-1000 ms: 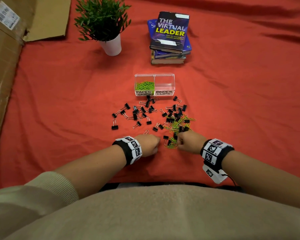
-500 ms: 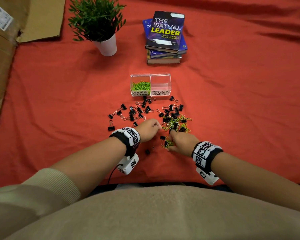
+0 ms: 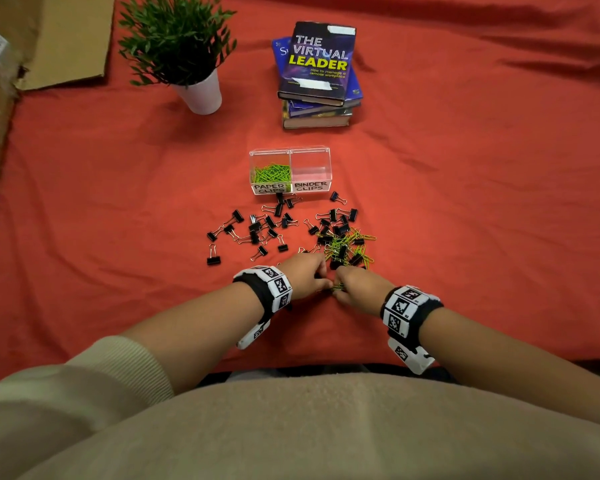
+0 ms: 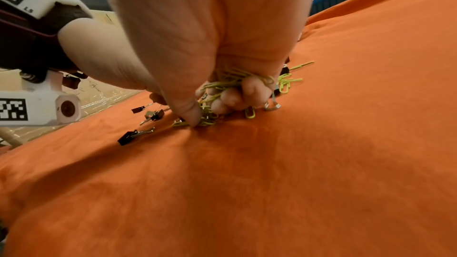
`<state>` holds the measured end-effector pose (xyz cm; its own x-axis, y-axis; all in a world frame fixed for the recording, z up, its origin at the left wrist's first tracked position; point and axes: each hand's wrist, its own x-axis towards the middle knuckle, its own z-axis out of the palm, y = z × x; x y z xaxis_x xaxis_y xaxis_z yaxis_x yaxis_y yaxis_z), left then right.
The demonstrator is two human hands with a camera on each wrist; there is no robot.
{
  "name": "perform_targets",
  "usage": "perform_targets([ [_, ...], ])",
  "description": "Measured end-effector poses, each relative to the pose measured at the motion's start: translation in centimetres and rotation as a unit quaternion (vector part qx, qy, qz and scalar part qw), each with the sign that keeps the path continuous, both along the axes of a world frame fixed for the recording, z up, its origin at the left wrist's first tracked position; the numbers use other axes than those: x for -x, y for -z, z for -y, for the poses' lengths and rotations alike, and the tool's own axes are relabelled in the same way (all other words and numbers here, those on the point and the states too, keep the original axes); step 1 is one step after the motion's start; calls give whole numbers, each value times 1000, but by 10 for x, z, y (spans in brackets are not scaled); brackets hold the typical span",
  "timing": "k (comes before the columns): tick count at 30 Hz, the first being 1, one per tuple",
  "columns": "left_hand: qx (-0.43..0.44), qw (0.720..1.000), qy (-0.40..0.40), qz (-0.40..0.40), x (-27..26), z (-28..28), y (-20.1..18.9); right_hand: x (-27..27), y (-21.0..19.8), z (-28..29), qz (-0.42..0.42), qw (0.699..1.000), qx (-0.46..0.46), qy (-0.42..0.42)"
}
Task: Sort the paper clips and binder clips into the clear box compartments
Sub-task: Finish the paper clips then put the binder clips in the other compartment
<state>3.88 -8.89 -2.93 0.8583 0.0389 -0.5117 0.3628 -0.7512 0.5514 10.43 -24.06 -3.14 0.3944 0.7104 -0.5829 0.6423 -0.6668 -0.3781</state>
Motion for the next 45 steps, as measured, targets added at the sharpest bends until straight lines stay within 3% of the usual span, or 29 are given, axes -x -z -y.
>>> perform_targets([
  [9,-28,997,61,24,5,0,3,-7,-8,-5,-39,998,-32,23],
  [19,-69,997,13,15,6,-32,-3,-25,-10,3,-70,994,-53,65],
  [27,-82,996,-19,42,14,-33,-6,-37,-18,2,-210,955,-87,192],
  [30,-101,992,11,71,11,-24,-4,-32,-21,-8,-216,949,-75,217],
  [34,-154,985,31,67,8,-20,-3,-19,-20,-18,-70,992,-32,98],
  [38,-181,981,53,48,7,-18,-1,-2,-14,-23,52,998,36,-19],
  [41,-176,982,49,40,6,-16,1,5,-13,-25,73,996,36,-41],
  [45,-180,981,69,36,6,-18,2,11,-8,-28,37,997,42,-51],
])
